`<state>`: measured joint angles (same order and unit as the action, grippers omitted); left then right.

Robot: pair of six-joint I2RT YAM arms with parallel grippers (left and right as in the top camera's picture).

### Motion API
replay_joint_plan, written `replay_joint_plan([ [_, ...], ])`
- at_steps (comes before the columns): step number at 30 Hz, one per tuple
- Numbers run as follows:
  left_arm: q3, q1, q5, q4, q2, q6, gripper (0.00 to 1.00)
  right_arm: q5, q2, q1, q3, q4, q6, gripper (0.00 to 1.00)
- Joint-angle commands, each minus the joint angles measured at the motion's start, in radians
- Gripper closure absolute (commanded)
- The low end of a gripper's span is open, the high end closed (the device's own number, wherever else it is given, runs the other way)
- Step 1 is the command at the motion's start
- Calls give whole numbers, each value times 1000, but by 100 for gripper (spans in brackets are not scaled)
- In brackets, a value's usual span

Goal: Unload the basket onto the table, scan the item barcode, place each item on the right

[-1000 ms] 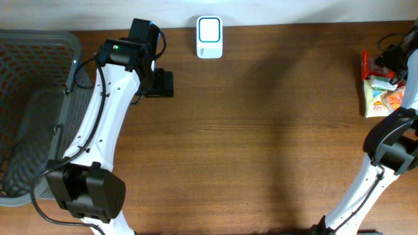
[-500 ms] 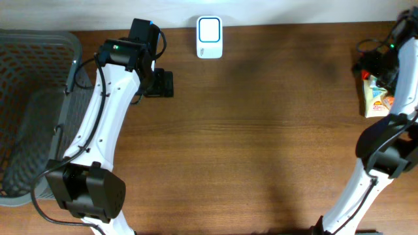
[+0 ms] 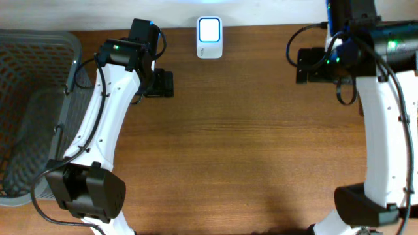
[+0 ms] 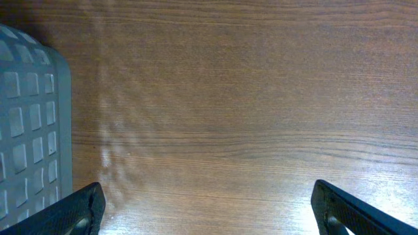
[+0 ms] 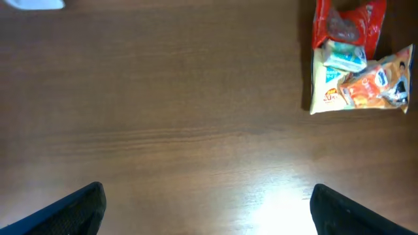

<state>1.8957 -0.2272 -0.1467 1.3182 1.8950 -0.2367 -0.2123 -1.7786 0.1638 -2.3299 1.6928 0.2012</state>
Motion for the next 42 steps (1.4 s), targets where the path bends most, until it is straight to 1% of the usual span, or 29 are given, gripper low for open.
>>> replay_joint_plan([
  [1,0,0,0,-1,1,-13,1,-36,143,62,126,2,-10,1],
  [3,0,0,0,0,1,-13,1,-35,274,99,309,-57,-10,1],
  [5,0,0,0,-1,1,-13,1,-35,437,141,537,-166,-6,1],
  [7,0,0,0,-1,1,-13,1,-32,610,177,751,-276,-2,1],
  [8,0,0,0,0,1,-13,1,-26,740,192,891,-350,-2,1],
  [10,0,0,0,-1,1,-13,1,24,880,192,1025,-402,-2,1],
  [13,0,0,0,-1,1,-13,1,51,992,192,1104,-399,-3,1],
  [15,0,0,0,-1,1,-13,1,51,1032,192,1117,-399,-3,1],
  [24,0,0,0,-1,1,-13,1,43,1031,192,1122,-397,-3,1],
  [27,0,0,0,-1,1,-13,1,45,1037,199,1189,-434,-3,1],
  [30,0,0,0,-1,1,-13,1,41,1115,173,1383,-645,-55,1],
  [32,0,0,0,-1,1,-13,1,64,1201,146,1558,-855,-75,1],
  [33,0,0,0,-1,1,-13,1,80,1272,126,1691,-1001,-75,1],
  [35,0,0,0,-1,1,-13,1,105,1355,108,1839,-1164,-93,1],
  [37,0,0,0,-1,1,-13,1,134,1443,101,1971,-1317,-154,1],
  [38,0,0,0,-1,1,-13,1,134,1505,101,2041,-1387,-172,1],
  [42,0,0,0,-1,1,-13,1,134,1647,91,2195,-1541,-171,2],
])
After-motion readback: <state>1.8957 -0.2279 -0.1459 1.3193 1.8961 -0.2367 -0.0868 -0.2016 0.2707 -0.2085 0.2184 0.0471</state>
